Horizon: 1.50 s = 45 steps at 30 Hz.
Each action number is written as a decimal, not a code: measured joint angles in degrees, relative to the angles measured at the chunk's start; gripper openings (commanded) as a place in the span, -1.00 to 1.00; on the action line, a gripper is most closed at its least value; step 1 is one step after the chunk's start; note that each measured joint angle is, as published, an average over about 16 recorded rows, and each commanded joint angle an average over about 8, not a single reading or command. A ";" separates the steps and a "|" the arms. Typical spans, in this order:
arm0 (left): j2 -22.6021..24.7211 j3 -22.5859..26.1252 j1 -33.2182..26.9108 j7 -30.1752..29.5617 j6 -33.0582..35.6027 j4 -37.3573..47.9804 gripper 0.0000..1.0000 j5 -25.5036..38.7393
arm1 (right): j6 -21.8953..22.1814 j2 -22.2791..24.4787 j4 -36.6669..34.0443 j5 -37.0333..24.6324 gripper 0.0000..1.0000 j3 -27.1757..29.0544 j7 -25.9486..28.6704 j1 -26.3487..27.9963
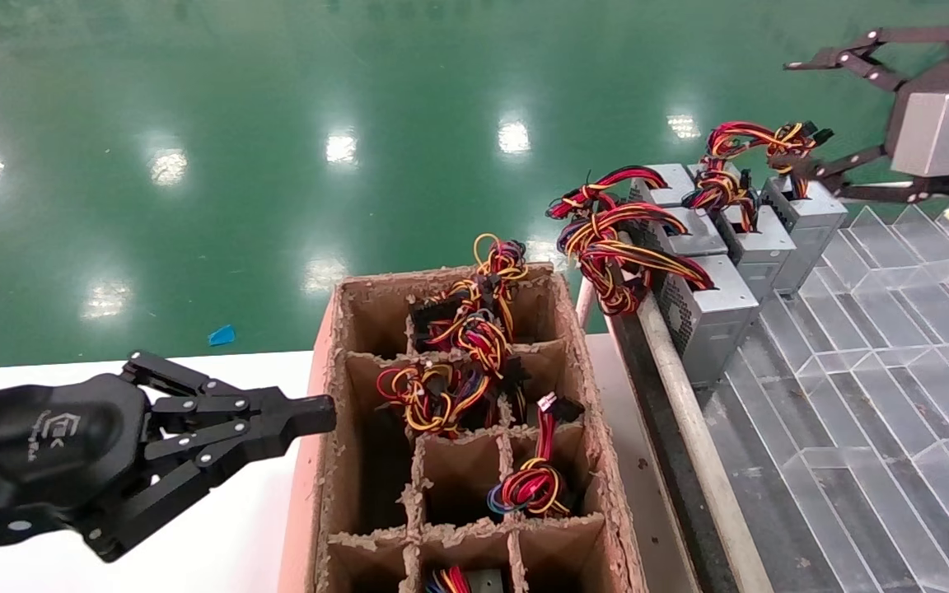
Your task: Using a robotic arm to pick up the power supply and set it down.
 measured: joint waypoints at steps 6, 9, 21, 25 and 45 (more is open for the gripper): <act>0.00 0.00 0.00 0.00 0.00 0.00 -0.35 0.00 | -1.26 0.33 3.25 3.20 1.00 1.51 4.72 -3.85; 0.00 0.00 0.00 0.00 0.00 0.00 0.40 0.00 | -1.92 0.51 5.02 5.06 1.00 2.42 7.50 -6.13; 0.00 0.00 0.00 0.00 0.00 0.00 1.00 0.00 | -4.57 1.19 12.09 12.47 1.00 6.03 18.61 -15.25; 0.00 0.00 0.00 0.00 0.00 0.00 1.00 0.00 | -5.45 1.41 14.44 14.95 1.00 7.24 22.32 -18.29; 0.00 0.00 0.00 0.00 0.00 0.00 1.00 0.00 | -9.87 2.55 26.25 27.35 1.00 13.28 40.89 -33.52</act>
